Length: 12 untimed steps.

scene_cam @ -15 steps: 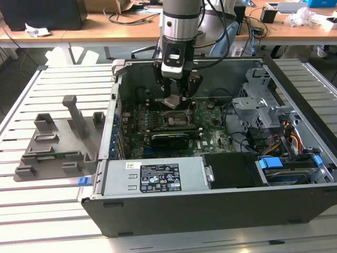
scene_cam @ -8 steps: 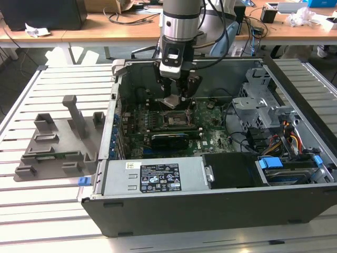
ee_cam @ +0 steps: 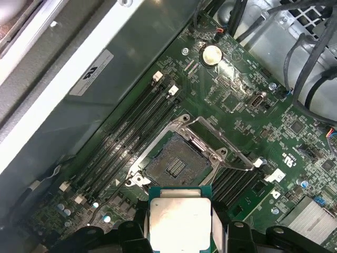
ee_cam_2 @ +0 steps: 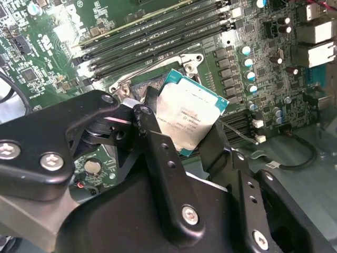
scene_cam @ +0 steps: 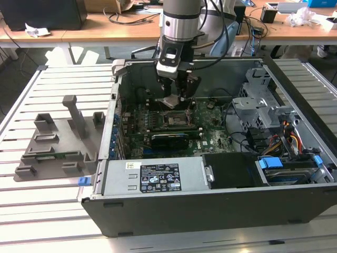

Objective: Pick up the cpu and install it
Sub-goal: 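Place the cpu into insertion slot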

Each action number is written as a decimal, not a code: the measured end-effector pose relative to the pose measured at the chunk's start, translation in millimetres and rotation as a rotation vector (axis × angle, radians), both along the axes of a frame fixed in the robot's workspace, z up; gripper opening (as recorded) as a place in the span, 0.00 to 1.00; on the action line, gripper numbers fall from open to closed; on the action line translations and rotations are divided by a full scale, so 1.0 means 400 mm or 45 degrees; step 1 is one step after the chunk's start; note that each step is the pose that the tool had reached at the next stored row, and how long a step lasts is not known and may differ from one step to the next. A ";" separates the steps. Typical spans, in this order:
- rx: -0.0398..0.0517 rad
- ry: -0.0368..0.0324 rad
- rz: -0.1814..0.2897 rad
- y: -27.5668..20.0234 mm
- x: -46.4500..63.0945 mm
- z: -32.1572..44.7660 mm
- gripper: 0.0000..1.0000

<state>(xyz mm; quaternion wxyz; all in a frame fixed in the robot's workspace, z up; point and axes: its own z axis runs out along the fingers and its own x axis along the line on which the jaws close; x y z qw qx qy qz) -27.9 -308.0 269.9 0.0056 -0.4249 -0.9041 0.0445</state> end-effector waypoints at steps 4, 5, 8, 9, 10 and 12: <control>0.000 0.0000 -0.036 0.000 0.000 0.000 0.55; 0.000 0.0000 -0.052 0.000 0.000 0.000 0.55; 0.000 0.0000 -0.077 0.000 0.000 0.000 0.55; 0.000 0.0001 -0.086 0.000 0.000 0.000 0.55; 0.000 0.0000 -0.092 0.000 0.000 0.000 0.55; 0.000 0.0000 -0.110 0.000 0.000 0.000 0.55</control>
